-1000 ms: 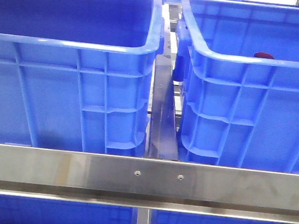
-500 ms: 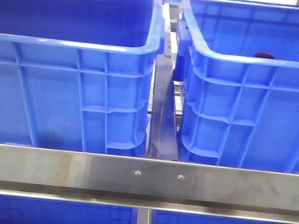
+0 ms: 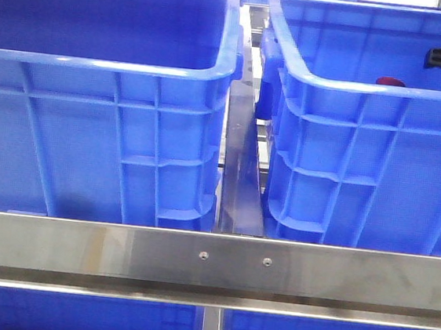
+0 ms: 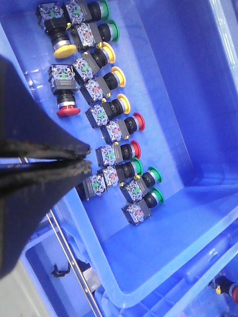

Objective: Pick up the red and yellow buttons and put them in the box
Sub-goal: 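Carry the yellow button with the right gripper over the other bin, then lower the yellow button beside the red one and open the right gripper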

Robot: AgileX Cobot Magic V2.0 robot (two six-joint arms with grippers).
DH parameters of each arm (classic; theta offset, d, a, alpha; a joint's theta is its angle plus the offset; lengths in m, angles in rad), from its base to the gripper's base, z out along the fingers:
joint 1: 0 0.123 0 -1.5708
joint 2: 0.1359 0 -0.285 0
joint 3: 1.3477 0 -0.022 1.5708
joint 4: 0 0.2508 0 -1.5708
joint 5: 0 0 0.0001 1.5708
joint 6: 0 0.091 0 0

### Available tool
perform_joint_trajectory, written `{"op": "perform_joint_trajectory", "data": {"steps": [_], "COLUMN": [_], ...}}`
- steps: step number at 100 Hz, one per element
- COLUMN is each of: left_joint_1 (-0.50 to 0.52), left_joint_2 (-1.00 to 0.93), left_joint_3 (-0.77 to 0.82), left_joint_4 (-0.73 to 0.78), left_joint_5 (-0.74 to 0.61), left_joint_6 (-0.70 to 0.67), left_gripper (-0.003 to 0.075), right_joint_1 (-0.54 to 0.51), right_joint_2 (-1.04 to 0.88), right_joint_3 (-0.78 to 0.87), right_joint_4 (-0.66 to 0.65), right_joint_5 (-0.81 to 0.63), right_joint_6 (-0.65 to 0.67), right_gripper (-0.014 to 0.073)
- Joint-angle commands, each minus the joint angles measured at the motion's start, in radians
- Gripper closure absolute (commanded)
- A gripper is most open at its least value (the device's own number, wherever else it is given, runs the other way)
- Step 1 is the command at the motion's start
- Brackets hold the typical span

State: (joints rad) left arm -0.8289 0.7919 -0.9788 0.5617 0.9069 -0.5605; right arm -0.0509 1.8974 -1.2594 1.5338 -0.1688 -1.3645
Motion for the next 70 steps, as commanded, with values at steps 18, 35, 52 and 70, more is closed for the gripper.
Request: {"op": "perform_joint_trajectory", "data": {"steps": [18, 35, 52, 70], "left_joint_1": [-0.008, -0.008, -0.008, -0.008], "left_joint_2": [-0.003, -0.003, -0.003, -0.003], "left_joint_3": [-0.023, -0.023, -0.023, -0.023], "left_joint_4": [0.034, 0.034, 0.034, 0.034], "left_joint_5": [-0.052, -0.052, -0.052, -0.052], "left_joint_6": [-0.011, -0.011, -0.011, -0.011], "left_gripper": [0.0739, 0.0739, 0.0739, 0.0739], "right_joint_1": [-0.008, -0.008, -0.008, -0.008], "right_joint_2": [0.007, 0.001, -0.022, -0.071], "right_joint_3": [-0.041, -0.041, -0.041, -0.041], "right_joint_4": [-0.019, -0.018, -0.004, -0.003], "right_joint_5": [-0.005, 0.009, 0.007, 0.002], "right_joint_6": [-0.015, -0.015, -0.015, -0.015], "right_gripper": [0.0419, 0.0253, 0.0116, 0.0114]}}
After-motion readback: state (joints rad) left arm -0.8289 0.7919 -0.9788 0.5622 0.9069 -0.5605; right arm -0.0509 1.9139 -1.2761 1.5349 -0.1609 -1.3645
